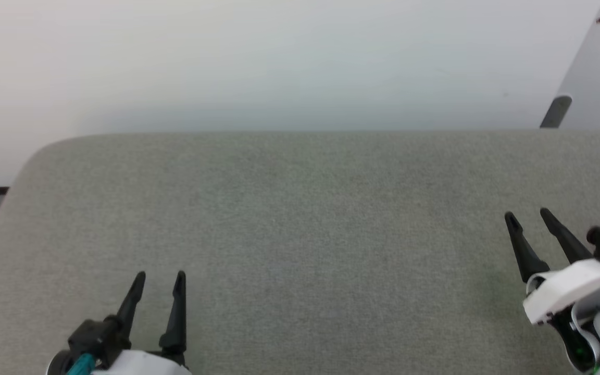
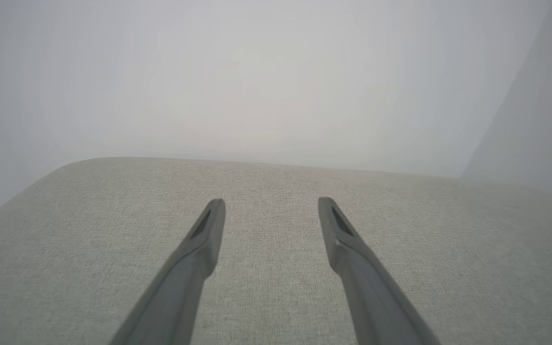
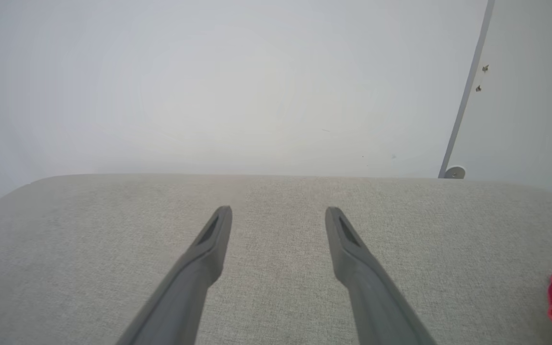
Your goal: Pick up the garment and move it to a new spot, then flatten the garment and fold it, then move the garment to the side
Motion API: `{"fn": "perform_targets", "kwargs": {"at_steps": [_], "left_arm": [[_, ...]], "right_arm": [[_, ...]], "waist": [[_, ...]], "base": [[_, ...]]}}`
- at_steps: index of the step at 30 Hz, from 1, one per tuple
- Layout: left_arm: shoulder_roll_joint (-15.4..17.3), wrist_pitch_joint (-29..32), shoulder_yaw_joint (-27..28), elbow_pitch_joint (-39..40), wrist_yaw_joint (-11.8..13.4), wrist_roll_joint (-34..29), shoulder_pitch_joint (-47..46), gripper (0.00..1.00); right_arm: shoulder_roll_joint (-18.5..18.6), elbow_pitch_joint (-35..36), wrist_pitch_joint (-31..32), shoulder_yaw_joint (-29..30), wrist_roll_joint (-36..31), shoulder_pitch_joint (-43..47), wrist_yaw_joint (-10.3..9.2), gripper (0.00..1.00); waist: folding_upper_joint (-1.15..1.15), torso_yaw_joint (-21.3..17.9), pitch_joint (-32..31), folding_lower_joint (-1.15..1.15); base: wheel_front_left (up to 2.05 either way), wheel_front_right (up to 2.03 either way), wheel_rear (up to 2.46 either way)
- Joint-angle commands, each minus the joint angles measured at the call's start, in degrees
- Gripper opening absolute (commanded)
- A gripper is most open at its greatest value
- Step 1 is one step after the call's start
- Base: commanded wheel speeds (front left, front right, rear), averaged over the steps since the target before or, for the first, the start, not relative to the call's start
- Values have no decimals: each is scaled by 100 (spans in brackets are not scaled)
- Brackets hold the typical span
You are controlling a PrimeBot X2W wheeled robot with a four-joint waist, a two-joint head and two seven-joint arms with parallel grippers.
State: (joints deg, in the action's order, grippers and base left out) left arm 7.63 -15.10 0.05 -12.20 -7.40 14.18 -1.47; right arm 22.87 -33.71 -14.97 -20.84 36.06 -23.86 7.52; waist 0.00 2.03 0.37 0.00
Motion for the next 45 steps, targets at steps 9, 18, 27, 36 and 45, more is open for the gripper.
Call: {"fn": "perform_targets", "kwargs": {"at_steps": [9,18,27,36,45], "left_arm": [[-37,-3,105,275,-13,113,458,100],[36,-3,75,584,-13,110,863,100],[-21,-3,82,772,-13,166,1024,100],[-58,-3,124,790,-13,138,1022,100],[-96,-3,144,784,-13,115,999,100]], "right_arm": [[6,678,-25,594,-367,873,-7,100],[-56,1327,106,1119,-538,1599,-7,100],[-331,2041,385,1597,-736,2159,-7,100],[-502,2428,578,1857,-863,2359,-7,100],[-581,2578,651,1964,-902,2433,-7,100]], "waist": [[0,98,-237,0],[0,112,-290,0],[0,145,-258,0],[0,146,-218,0],[0,146,-218,0]], "base": [[0,0,0],[0,0,0],[0,0,0],[0,0,0],[0,0,0]]}}
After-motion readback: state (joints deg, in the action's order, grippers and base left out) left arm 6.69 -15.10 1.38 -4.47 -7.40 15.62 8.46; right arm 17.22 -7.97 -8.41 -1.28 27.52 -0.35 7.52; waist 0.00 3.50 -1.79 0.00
